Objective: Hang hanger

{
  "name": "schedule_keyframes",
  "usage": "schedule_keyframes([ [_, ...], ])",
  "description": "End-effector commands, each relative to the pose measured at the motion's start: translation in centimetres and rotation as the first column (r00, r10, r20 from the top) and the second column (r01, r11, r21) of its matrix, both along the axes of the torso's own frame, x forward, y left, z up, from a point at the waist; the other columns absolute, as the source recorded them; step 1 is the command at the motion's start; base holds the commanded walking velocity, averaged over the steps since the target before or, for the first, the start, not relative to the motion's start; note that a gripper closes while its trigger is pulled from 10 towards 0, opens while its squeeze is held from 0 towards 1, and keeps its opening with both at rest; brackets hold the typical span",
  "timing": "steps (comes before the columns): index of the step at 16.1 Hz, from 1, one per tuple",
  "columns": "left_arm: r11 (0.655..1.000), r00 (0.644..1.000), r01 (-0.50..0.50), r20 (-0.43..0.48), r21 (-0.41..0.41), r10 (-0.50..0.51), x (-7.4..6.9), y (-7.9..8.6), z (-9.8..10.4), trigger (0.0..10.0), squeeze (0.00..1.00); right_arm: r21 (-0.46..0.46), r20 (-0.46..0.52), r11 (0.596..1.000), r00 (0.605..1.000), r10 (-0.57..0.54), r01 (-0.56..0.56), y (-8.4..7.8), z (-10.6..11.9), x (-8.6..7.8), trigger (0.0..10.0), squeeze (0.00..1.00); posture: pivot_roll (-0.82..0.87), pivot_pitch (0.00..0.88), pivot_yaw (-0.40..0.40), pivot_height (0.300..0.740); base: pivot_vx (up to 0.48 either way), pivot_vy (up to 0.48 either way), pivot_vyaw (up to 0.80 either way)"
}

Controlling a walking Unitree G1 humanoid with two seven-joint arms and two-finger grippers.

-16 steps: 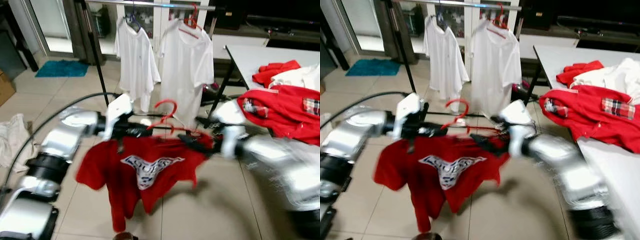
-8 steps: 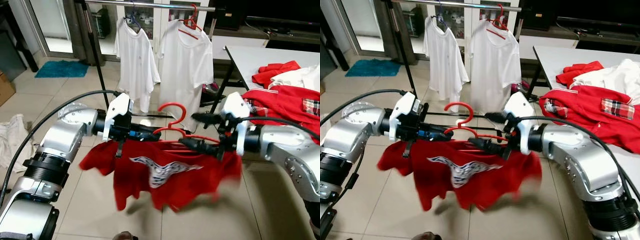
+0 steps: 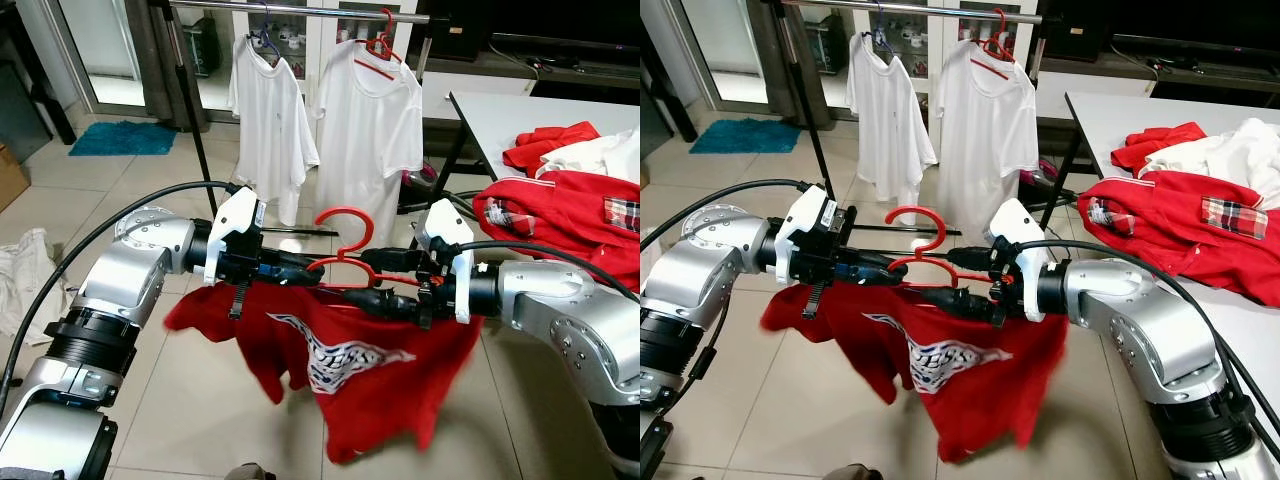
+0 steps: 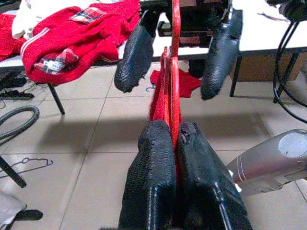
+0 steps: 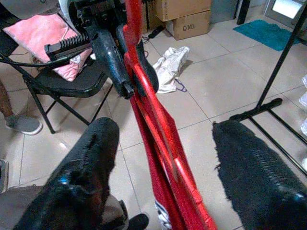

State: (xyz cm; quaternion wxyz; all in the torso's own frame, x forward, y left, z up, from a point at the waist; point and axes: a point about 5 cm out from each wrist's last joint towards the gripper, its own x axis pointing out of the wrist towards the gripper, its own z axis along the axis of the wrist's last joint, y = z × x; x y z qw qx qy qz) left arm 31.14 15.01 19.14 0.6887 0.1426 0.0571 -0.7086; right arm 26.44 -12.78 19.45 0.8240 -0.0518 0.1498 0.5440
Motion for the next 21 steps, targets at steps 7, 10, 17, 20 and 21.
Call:
schedule_keyframes([
  [7, 0.999, 0.998, 0.033, 0.048, 0.012, -0.034, 0.0, -0.5, 0.6, 0.0, 0.0, -0.015, -0.039, 0.999, 0.999, 0.037, -0.038, 0.3, -0.4, -0.1, 0.0, 0.0, 0.01, 0.0, -0.031, 0.74, 0.0, 0.0, 0.0],
  [10, 0.999, 0.998, 0.036, 0.056, 0.015, -0.037, 0.0, -0.5, 0.6, 0.0, 0.0, 0.008, -0.046, 0.999, 0.998, 0.052, -0.052, 0.7, -0.5, -0.2, 0.0, 0.0, 0.01, 0.0, -0.033, 0.74, 0.0, 0.0, 0.0],
  [17, 1.0, 0.997, 0.018, 0.077, 0.004, -0.018, -0.1, -0.4, 0.7, 0.0, 0.0, 0.031, -0.057, 0.996, 0.995, 0.085, -0.083, 1.2, -0.9, -0.6, 0.0, 0.0, 0.02, 0.0, -0.044, 0.74, 0.0, 0.0, 0.0],
  [20, 1.0, 0.995, -0.013, 0.096, -0.007, 0.014, 0.5, -0.6, 1.1, 0.0, 0.0, 0.077, -0.083, 0.996, 0.995, 0.06, -0.054, 1.1, -0.3, -0.3, 0.0, 0.0, 0.02, 0.0, -0.043, 0.74, 0.0, 0.0, 0.0],
  [21, 0.999, 0.992, -0.048, 0.115, -0.026, 0.05, 0.8, -0.6, 1.3, 2.0, 0.0, 0.088, -0.078, 0.996, 0.996, 0.038, -0.031, 1.2, -0.4, -0.2, 0.0, 0.0, 0.03, 0.0, -0.038, 0.74, 0.0, 0.0, 0.0],
])
